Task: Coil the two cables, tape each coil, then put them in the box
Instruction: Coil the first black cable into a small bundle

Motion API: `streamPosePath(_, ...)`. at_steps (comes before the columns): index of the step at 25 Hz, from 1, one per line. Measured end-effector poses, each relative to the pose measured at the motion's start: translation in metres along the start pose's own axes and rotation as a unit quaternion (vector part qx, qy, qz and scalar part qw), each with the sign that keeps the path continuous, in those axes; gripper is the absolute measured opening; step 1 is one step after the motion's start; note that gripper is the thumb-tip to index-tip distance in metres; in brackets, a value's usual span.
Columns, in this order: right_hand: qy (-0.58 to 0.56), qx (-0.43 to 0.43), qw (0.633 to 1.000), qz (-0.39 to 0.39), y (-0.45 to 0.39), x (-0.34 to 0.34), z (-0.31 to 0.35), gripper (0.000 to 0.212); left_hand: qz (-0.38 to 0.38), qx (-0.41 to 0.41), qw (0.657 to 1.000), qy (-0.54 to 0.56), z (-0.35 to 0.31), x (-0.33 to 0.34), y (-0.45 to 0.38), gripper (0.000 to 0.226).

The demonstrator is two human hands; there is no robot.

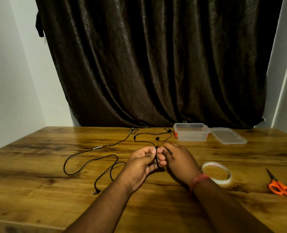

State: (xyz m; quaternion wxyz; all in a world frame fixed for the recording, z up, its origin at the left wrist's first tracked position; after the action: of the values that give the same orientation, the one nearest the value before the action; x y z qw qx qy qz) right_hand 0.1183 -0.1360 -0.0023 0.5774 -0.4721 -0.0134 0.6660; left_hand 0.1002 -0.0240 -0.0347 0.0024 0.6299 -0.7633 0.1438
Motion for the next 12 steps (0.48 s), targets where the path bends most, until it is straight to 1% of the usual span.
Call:
streamPosePath(3, 0.051, -0.014, 0.995, 0.081, 0.005, 0.027, 0.003, 0.018, -0.050, 0.019, 0.995, 0.086, -0.009, -0.008, 0.001, 0.022)
streamPosePath(5, 0.082, -0.036, 0.990, 0.110, 0.008, 0.036, 0.008, 0.020, -0.077, 0.034, 0.990, 0.113, -0.012, -0.014, 0.000, 0.023)
streamPosePath(7, 0.098, -0.062, 0.984, 0.137, 0.011, 0.041, 0.015, 0.020, -0.095, 0.052, 0.987, 0.116, -0.015, -0.021, -0.001, 0.024)
streamPosePath(9, 0.115, -0.090, 0.978, 0.147, 0.014, 0.041, 0.022, 0.021, -0.115, 0.059, 0.989, 0.072, -0.012, -0.028, -0.004, 0.023)
streamPosePath(12, 0.115, -0.110, 0.980, 0.121, 0.014, 0.031, 0.030, 0.023, -0.132, 0.042, 0.988, -0.067, 0.000, -0.032, -0.009, 0.021)
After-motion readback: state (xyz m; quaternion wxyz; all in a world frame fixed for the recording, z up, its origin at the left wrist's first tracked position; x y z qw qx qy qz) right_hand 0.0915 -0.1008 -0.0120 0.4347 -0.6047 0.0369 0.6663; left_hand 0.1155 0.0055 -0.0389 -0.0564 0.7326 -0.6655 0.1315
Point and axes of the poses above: each hand's wrist, its own y-axis away from the middle knuckle, its own x-axis out of the palm, z = x × y, the point moved 9 cm from there along -y, towards the middle knuckle, and after that the axes turned 9 degrees about -y, right-handed, at the moved point
